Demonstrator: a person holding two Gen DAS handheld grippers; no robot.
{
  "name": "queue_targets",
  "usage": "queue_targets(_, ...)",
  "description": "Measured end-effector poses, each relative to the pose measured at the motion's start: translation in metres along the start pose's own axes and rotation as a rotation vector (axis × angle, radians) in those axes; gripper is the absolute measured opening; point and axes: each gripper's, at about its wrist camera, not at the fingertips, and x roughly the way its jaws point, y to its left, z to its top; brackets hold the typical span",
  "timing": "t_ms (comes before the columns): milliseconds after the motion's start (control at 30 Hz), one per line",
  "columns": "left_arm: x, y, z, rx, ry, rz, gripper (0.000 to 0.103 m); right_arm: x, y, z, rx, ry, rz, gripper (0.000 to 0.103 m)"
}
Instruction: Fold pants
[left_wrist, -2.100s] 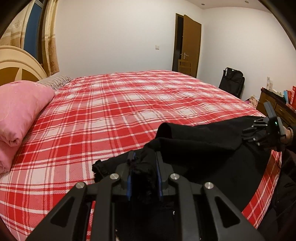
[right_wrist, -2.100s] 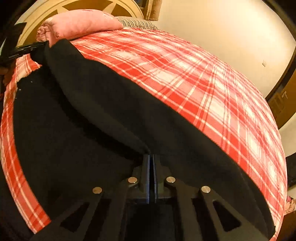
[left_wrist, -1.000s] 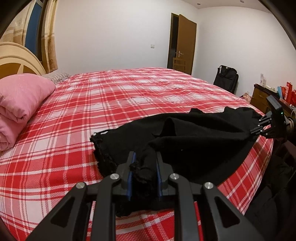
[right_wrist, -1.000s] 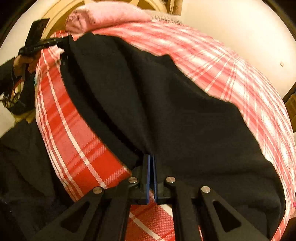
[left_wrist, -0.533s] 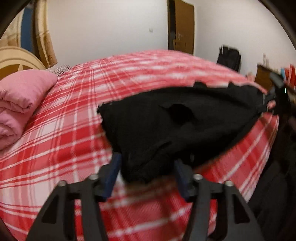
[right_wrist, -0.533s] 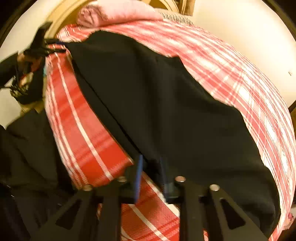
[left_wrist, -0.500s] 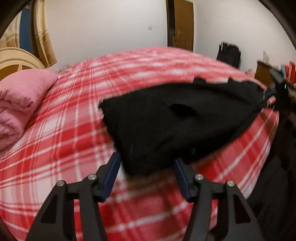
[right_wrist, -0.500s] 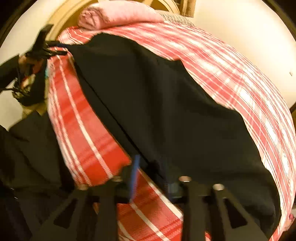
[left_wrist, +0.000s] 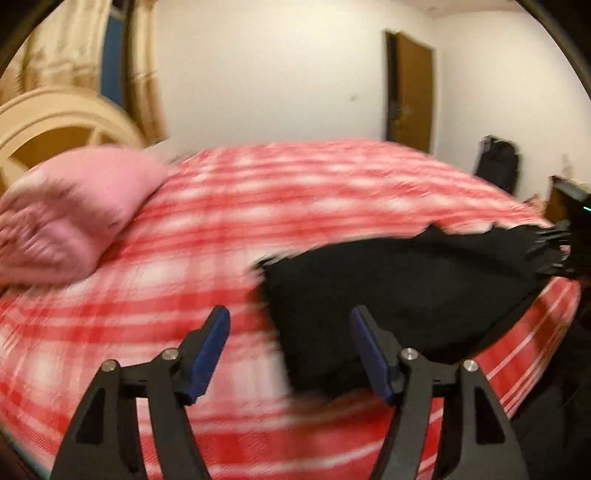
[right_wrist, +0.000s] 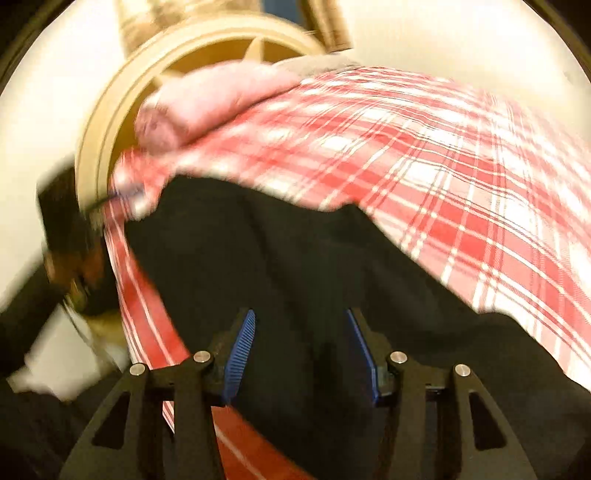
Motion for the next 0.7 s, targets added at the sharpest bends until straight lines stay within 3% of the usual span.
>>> queue_targets(133, 0.033, -0.060, 0.016, 0.068, -0.006, -0.160, 0.070, 0.029, -0.032, 0.045, 0.166, -0.007, 0.045, 0.049)
queue_targets(267, 0.067, -0.104, 0.013, 0.103, 0.052, -0.309, 0.070, 0.069, -0.057, 0.071, 0.300, 0.025, 0.089, 0.042)
queue_targets(367, 0.080, -0.121, 0.000, 0.152, 0.121, -0.351, 0.070, 0.103, -0.069, 0.082, 0.361, 0.068, 0.090, 0.041)
queue_targets(433, 0.083, -0.123, -0.009, 0.152, 0.163, -0.375, 0.070, 0.128, -0.074, 0.086, 0.355, 0.120, 0.020, 0.010)
queue_targets(500, 0.083, -0.120, -0.016, 0.141, 0.201, -0.397, 0.070, 0.141, -0.078, 0.087, 0.351, 0.142, -0.042, 0.009)
queue_targets(700, 0.081, -0.122, -0.018, 0.157, 0.192, -0.415, 0.073, 0.111, -0.076, 0.084, 0.339, 0.068, -0.020, 0.010)
